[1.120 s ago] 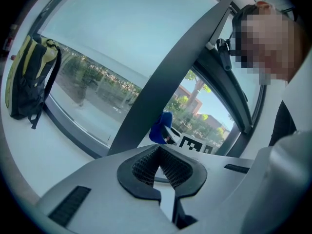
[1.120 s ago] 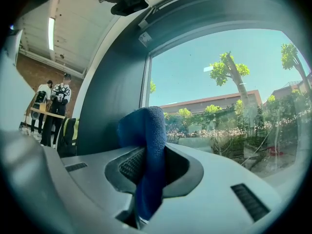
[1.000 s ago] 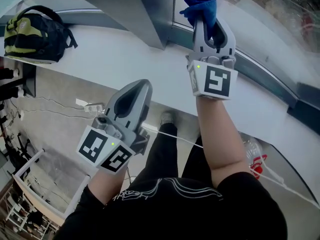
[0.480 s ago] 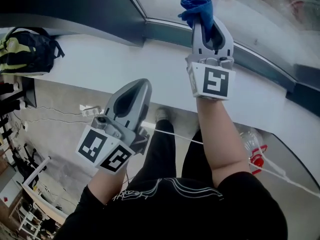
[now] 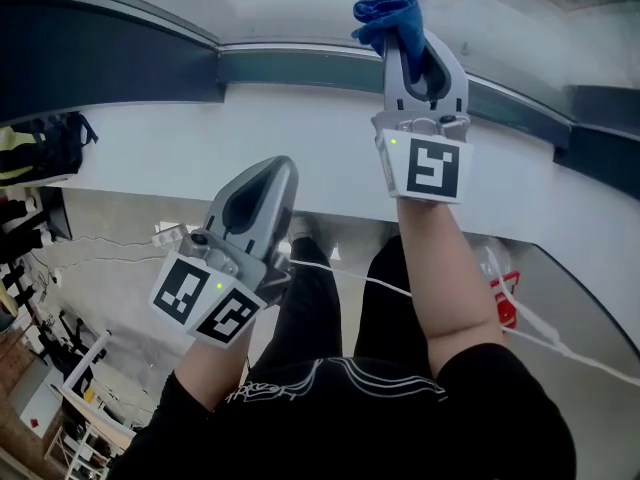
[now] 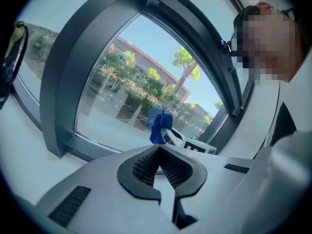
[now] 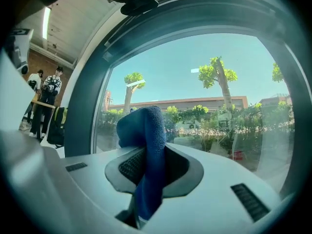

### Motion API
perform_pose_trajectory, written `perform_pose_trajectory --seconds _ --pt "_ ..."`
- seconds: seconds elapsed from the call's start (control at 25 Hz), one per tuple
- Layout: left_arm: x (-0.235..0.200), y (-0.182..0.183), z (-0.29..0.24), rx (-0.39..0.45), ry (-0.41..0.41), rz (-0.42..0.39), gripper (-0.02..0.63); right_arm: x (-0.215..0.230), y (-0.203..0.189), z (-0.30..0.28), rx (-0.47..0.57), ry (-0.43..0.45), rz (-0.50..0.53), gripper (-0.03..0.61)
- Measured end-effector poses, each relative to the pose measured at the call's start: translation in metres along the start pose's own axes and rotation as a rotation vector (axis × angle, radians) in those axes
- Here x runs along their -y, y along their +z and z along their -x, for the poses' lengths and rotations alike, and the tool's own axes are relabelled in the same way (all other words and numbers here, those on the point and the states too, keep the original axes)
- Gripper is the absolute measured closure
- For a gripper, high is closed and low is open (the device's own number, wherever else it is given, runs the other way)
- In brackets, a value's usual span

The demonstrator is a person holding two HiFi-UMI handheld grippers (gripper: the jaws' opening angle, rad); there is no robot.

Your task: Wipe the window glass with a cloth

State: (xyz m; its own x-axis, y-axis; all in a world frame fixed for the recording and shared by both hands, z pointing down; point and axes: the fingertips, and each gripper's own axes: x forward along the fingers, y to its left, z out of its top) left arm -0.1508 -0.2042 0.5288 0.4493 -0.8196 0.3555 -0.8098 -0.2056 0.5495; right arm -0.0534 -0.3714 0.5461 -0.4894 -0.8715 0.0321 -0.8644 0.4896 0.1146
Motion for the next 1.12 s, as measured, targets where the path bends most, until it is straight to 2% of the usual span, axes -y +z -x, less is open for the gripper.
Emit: perform_pose_trajectory --seconds 0.64,1.12 --pt "0.135 -0.051 -0.107 -0.061 -0.103 -0.042 0.607 0.176 -0.018 0.087 0.015 -0.096 0.046 0.515" --pt "0.215 -0.08 -0.168 -0.108 -0.182 -0.095 0.607 0.307 -0.037 0.145 0.005 -0.275 0.029 0.515"
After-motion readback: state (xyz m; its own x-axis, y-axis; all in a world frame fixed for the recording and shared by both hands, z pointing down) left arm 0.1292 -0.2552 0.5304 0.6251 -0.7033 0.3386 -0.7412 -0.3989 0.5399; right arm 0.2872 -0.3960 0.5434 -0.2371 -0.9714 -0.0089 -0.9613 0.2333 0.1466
